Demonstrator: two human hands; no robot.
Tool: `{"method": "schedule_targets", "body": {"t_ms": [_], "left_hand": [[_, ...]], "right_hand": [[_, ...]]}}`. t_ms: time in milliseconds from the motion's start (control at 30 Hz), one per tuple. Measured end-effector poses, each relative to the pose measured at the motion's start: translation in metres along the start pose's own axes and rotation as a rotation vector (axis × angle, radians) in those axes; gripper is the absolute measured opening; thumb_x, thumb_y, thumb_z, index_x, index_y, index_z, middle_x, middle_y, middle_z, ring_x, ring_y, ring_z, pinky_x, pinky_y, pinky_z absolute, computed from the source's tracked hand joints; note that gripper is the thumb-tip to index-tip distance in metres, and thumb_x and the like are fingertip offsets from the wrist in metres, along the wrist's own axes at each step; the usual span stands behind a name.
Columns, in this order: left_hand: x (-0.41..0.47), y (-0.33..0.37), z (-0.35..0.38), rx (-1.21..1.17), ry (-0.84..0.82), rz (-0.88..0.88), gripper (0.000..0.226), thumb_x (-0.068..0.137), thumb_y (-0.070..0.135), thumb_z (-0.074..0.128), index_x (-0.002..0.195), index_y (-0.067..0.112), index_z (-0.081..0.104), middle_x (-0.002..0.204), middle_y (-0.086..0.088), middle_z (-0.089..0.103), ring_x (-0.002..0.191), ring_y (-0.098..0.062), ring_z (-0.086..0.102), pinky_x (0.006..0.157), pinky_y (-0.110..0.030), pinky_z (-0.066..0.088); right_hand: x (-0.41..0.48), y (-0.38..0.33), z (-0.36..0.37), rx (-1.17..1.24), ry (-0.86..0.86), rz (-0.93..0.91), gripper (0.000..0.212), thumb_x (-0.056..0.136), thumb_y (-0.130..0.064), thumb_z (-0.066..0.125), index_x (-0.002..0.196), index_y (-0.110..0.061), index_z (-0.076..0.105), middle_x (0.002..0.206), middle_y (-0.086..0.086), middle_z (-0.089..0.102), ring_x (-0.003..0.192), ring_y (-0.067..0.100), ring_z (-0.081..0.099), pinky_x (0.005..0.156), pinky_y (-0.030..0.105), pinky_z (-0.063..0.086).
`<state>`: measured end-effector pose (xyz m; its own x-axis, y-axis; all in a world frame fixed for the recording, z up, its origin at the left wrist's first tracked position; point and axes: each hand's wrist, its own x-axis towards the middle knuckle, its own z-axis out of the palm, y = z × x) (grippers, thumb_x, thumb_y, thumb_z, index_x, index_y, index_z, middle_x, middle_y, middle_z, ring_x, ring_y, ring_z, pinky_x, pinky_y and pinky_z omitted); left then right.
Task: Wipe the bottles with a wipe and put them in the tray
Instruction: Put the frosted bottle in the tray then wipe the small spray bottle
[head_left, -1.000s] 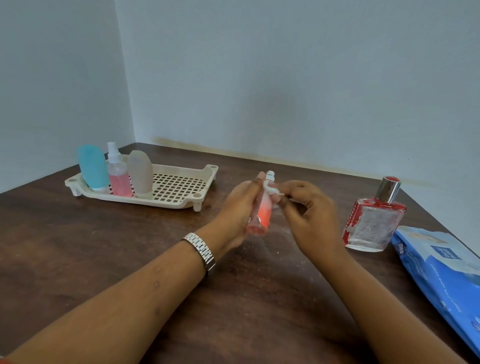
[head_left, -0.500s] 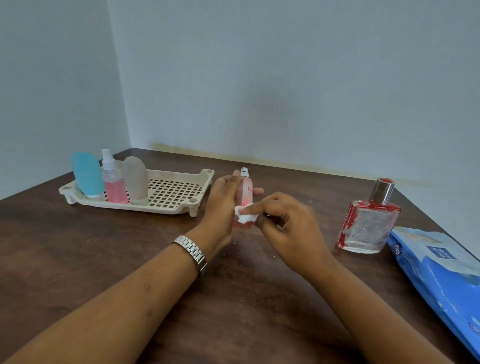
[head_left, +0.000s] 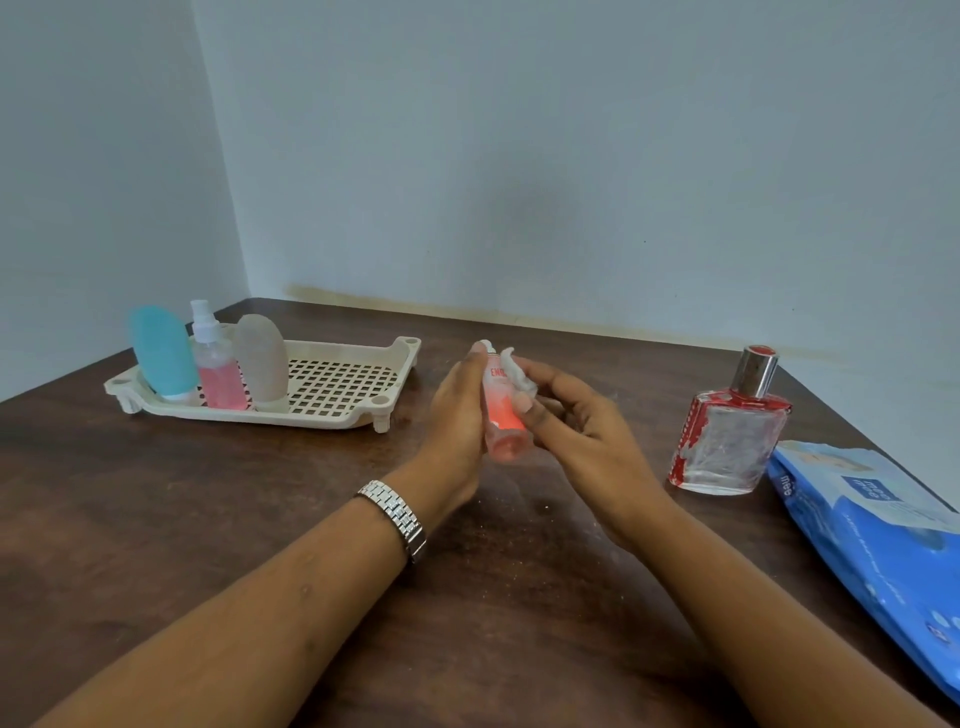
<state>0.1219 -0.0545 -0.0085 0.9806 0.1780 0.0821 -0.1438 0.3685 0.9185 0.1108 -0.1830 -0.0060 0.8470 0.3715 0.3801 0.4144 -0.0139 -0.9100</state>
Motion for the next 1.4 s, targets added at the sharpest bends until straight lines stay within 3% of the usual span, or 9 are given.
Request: {"method": "schedule_targets", "body": {"t_ms": [67,167,267,433,600,800,1000,1200,1400], "left_hand": [[0.004,0.002,-0.004,-0.006,0.030,-0.027,0.052,0.091,0.054,0.049,0.117,0.011,0.062,0.106,-0.014,0.070,0.096,-0.027,0.068,0.083,-0.043,0.056],[0.006,0.004,-0.008,-0.029,-0.002,-0.081,0.072,0.084,0.063,0.044,0.126,0.007,0.058,0.108,-0.014,0.071,0.099,-0.031,0.069,0.092,-0.051,0.052],[0.007,0.004,-0.011,-0.074,-0.003,-0.099,0.065,0.095,0.058,0.037,0.128,0.004,0.056,0.090,-0.012,0.074,0.079,-0.024,0.072,0.073,-0.036,0.056],[0.007,0.002,-0.010,-0.048,-0.018,-0.014,0.048,0.101,0.044,0.035,0.130,0.007,0.047,0.080,-0.009,0.075,0.071,-0.020,0.072,0.067,-0.031,0.058],[0.009,0.000,-0.010,-0.032,-0.052,-0.015,0.036,0.097,0.044,0.045,0.102,0.012,0.062,0.081,-0.007,0.071,0.079,-0.019,0.068,0.074,-0.033,0.053],[0.003,0.000,-0.006,-0.007,-0.125,0.005,0.030,0.097,0.043,0.047,0.104,0.020,0.065,0.092,-0.006,0.073,0.087,-0.020,0.069,0.078,-0.035,0.055],[0.000,-0.002,-0.003,0.064,-0.140,0.039,0.028,0.098,0.042,0.045,0.095,0.023,0.065,0.081,-0.001,0.074,0.079,-0.014,0.071,0.077,-0.033,0.057],[-0.001,-0.003,-0.001,0.148,-0.166,0.039,0.035,0.099,0.042,0.041,0.108,0.017,0.065,0.095,-0.009,0.072,0.088,-0.020,0.068,0.079,-0.037,0.054],[-0.003,-0.003,0.000,0.215,-0.200,0.064,0.038,0.099,0.044,0.041,0.110,0.015,0.063,0.089,-0.005,0.070,0.081,-0.017,0.067,0.072,-0.033,0.052]], "right_hand": [[-0.001,-0.002,0.001,-0.041,-0.074,-0.003,0.057,0.073,-0.052,0.069,0.125,-0.034,0.055,0.121,-0.008,0.062,0.112,0.010,0.057,0.096,0.039,0.048],[-0.003,-0.008,0.004,-0.052,-0.105,-0.038,0.048,0.072,-0.040,0.073,0.117,-0.036,0.058,0.113,-0.011,0.065,0.105,0.005,0.060,0.089,0.027,0.050],[-0.006,-0.010,0.008,-0.039,-0.008,-0.109,0.039,0.070,-0.029,0.072,0.108,-0.021,0.066,0.102,-0.004,0.070,0.092,0.009,0.065,0.076,0.024,0.055],[-0.004,-0.009,0.008,-0.182,0.033,-0.214,0.021,0.073,-0.016,0.076,0.094,-0.018,0.073,0.102,-0.004,0.068,0.094,0.010,0.065,0.077,0.027,0.055],[-0.005,-0.010,0.009,-0.137,0.021,-0.140,0.055,0.067,-0.034,0.075,0.118,-0.018,0.063,0.116,-0.005,0.060,0.103,0.002,0.060,0.084,0.016,0.050],[-0.004,-0.008,0.002,-0.162,-0.099,-0.056,0.086,0.066,-0.038,0.075,0.142,-0.024,0.037,0.134,-0.011,0.041,0.120,0.000,0.047,0.095,0.015,0.044],[-0.001,-0.006,-0.006,-0.243,-0.161,-0.055,0.095,0.061,-0.041,0.079,0.142,-0.037,0.031,0.142,-0.015,0.039,0.125,0.003,0.044,0.100,0.027,0.044],[0.001,-0.005,-0.014,-0.414,-0.179,-0.092,0.097,0.060,-0.043,0.082,0.142,-0.038,0.029,0.139,-0.016,0.035,0.126,0.003,0.039,0.104,0.034,0.041],[0.001,-0.008,-0.017,-0.573,-0.149,-0.169,0.093,0.061,-0.039,0.085,0.136,-0.039,0.030,0.126,-0.021,0.032,0.117,-0.003,0.038,0.097,0.022,0.040]]}}
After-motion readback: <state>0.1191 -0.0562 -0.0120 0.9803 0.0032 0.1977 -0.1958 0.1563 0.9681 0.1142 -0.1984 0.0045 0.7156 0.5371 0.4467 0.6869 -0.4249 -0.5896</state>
